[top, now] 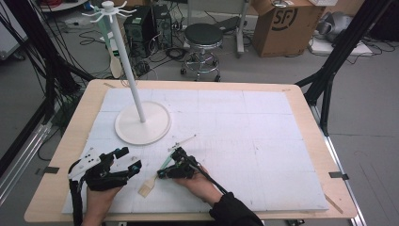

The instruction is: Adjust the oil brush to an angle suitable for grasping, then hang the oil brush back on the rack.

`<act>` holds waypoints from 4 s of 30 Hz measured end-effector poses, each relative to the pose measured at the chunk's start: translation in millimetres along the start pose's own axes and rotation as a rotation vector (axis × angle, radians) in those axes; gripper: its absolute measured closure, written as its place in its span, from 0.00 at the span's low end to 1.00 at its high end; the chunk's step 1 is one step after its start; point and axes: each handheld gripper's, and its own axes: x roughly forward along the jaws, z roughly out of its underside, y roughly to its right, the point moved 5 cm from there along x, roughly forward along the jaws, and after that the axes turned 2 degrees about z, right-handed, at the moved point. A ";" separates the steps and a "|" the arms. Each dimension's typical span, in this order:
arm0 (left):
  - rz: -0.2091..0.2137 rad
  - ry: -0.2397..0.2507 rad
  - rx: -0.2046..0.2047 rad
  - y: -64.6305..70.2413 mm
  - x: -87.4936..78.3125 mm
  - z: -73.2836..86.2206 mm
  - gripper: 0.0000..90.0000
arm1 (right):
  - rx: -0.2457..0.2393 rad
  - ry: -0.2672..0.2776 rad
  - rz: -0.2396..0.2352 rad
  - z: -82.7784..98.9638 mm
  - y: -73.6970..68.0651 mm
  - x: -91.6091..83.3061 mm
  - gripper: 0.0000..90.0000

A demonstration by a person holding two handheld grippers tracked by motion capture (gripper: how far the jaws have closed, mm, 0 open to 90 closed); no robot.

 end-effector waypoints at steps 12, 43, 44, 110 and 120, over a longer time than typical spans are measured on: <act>0.001 0.003 0.004 1.2 0.0 -0.7 0.23 | -0.011 -0.004 -0.028 -10.1 -11.9 20.0 1.00; 0.033 -0.043 0.036 4.4 6.0 4.8 0.23 | 0.027 0.249 0.077 -8.8 23.4 -75.7 0.45; 0.033 -0.048 0.038 4.0 6.1 5.3 0.23 | 0.042 0.263 0.081 -5.2 27.2 -80.5 0.43; 0.099 -0.403 -0.127 -22.9 48.6 26.7 0.47 | 0.093 0.467 0.263 70.1 65.0 -190.9 0.30; 0.148 -0.507 -0.150 -31.0 55.5 20.7 0.49 | 0.093 0.464 0.265 67.4 66.1 -188.6 0.30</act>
